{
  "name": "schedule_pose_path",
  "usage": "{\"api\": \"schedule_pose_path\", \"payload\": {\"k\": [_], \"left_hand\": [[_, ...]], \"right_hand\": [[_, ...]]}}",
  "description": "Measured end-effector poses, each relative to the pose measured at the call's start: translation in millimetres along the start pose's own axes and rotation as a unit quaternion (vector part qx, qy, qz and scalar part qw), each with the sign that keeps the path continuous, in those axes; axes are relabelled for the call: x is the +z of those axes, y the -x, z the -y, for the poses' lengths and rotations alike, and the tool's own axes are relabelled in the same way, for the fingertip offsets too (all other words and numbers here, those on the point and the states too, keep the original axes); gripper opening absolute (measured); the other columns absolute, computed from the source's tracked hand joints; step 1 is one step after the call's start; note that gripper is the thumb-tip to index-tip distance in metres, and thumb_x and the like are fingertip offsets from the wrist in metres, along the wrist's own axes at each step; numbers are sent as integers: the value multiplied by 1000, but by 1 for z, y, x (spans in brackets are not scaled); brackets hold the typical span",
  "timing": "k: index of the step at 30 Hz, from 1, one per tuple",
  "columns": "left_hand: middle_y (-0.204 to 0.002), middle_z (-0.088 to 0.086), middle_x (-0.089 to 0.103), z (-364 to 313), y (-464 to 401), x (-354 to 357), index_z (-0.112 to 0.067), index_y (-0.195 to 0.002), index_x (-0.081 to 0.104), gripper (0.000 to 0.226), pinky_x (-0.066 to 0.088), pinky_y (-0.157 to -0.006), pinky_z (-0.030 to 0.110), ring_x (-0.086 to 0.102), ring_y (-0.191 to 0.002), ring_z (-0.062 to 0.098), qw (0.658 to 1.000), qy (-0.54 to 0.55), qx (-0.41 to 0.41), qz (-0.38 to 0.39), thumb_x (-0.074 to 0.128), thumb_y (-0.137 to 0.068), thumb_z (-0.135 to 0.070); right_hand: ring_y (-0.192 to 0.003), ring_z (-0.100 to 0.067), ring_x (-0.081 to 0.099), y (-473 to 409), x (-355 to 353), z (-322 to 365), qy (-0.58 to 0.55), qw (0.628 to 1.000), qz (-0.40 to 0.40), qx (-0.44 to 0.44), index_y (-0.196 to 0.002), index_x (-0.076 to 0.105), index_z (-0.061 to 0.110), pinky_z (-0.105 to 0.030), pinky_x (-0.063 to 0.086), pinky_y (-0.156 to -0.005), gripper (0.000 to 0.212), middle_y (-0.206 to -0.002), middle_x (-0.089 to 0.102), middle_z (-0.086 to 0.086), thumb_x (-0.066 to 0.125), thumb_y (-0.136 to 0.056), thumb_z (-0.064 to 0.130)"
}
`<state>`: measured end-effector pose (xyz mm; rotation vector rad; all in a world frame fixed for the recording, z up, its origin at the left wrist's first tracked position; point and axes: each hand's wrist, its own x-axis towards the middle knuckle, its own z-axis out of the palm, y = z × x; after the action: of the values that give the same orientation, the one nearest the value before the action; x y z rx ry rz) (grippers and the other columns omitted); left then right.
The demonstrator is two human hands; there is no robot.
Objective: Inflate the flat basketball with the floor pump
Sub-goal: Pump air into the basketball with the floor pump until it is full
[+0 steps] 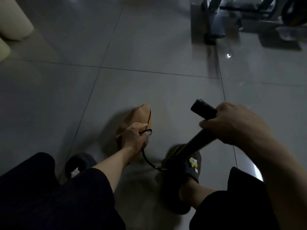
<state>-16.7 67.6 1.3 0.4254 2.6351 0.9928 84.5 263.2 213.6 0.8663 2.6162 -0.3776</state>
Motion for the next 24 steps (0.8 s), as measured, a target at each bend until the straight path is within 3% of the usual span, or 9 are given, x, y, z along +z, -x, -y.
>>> {"api": "schedule_pose_path", "payload": {"k": [4,7,11,14,17,21,22,24], "left_hand": [[-103,3,70,1,-2,1,-16,-105,71,29,54,-82,36,65,-92,19,999,17,12,27,68,-77,-20],[-103,-2,71,0,-4,2,-21,-104,72,25,54,-81,34,66,-90,15,998,-15,36,51,63,-80,-24],[-102,-6,70,1,-6,1,-26,-105,70,28,52,-77,30,64,-86,12,995,-55,31,75,72,-78,-31],[-101,-7,69,0,-6,1,-27,-105,70,33,49,-74,25,61,-84,9,995,-68,5,75,77,-73,-30],[-104,-6,68,-6,-4,-1,-25,-108,69,33,47,-76,24,60,-88,10,995,-79,11,55,75,-75,-28],[-111,2,66,-13,-5,-9,-17,-109,67,32,44,-93,31,58,-103,19,994,-90,0,66,70,-80,-28],[-107,5,67,-19,-5,-14,-15,-105,68,28,41,-96,33,58,-102,22,994,-99,16,41,65,-83,-32],[-96,6,68,-47,2,-24,-13,-95,69,35,39,-94,32,60,-93,21,988,-79,97,-91,49,-88,-41]], "right_hand": [[-72,-25,56,11,8,11,12,1000,-15,-12,-98,58,18,-32,45,-65,22,-73,53,-5,59,-83,35],[-70,-27,48,10,47,25,20,999,4,-35,-104,59,16,-29,38,-63,25,-70,45,-2,54,-85,32],[-70,-28,48,3,81,27,23,999,8,-31,-104,62,13,-28,37,-62,25,-91,64,-9,52,-85,27],[-72,-28,52,-2,94,20,23,999,-2,-24,-104,63,11,-28,38,-61,26,-94,66,-10,53,-85,26],[-71,-26,53,-10,94,12,19,1000,-2,-18,-104,62,12,-31,44,-63,26,-87,63,-9,53,-85,28],[-79,-26,62,-16,90,-2,15,1000,15,-22,-103,61,13,-33,52,-70,29,-86,62,-7,56,-84,34],[-78,-26,61,-15,88,-2,28,999,26,-35,-101,60,13,-31,50,-66,28,-84,60,-6,57,-84,35],[-67,-21,56,-10,81,0,39,996,46,-62,-90,56,15,-27,41,-56,28,-74,54,-2,62,-82,41]]}}
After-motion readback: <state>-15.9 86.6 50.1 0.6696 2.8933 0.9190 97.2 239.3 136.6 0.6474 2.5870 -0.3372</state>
